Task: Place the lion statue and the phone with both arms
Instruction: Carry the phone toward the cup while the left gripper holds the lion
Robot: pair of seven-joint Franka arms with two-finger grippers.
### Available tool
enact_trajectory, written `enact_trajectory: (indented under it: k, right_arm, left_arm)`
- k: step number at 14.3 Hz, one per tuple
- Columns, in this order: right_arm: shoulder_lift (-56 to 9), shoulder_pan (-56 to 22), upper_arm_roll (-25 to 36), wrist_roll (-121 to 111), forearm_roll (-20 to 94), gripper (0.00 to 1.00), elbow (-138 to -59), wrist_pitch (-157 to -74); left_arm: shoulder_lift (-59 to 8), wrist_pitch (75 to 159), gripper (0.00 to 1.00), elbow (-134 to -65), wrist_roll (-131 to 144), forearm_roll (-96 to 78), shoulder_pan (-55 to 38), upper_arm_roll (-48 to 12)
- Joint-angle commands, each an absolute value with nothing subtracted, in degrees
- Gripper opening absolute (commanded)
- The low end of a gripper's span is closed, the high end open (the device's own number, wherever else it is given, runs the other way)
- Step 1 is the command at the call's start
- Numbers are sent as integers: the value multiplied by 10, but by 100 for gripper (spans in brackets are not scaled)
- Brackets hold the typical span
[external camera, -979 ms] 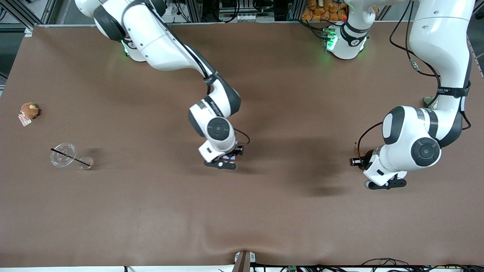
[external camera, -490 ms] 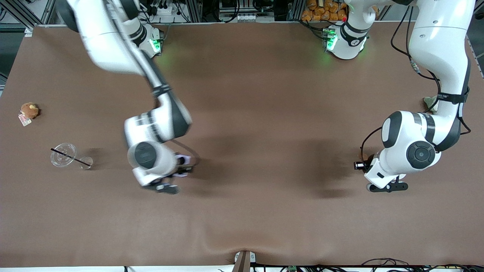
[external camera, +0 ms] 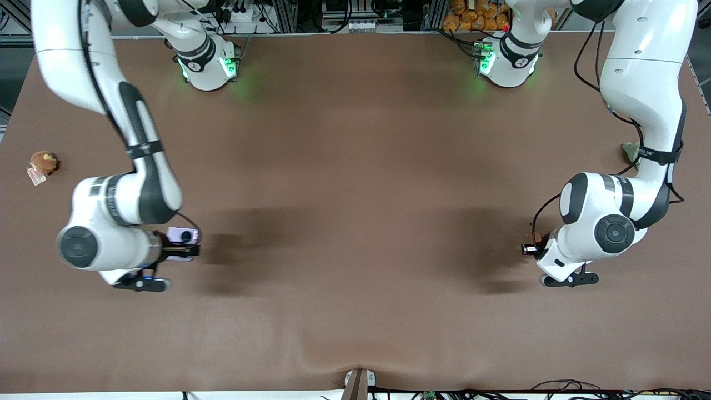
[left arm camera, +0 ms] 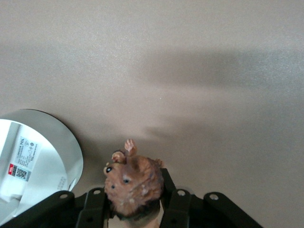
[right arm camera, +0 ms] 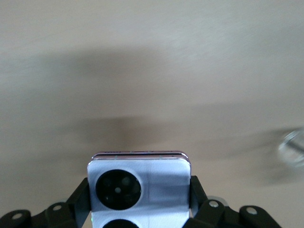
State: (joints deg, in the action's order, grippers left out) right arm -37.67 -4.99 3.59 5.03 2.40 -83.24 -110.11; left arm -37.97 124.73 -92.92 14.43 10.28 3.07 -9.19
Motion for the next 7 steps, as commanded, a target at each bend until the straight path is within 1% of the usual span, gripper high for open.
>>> enact_trajectory:
  k: [1,3,5,7]
  right_arm:
    - [-373,-12,23,15,18,0,-854,-1121]
    - [-391,3,23,-7,18,0,-855,-1155]
    - [-403,9,24,-9,16,0,-856,-1163]
    - [-407,20,24,-15,7,0,-883,-1195]
  left_arm:
    - [-381,1266,0,-936,137,115,36,-97]
    - [-384,1282,0,-943,137,112,36,-97]
    - [-385,1310,0,-958,137,112,37,-97]
    - [-388,1320,0,-961,137,112,42,-97]
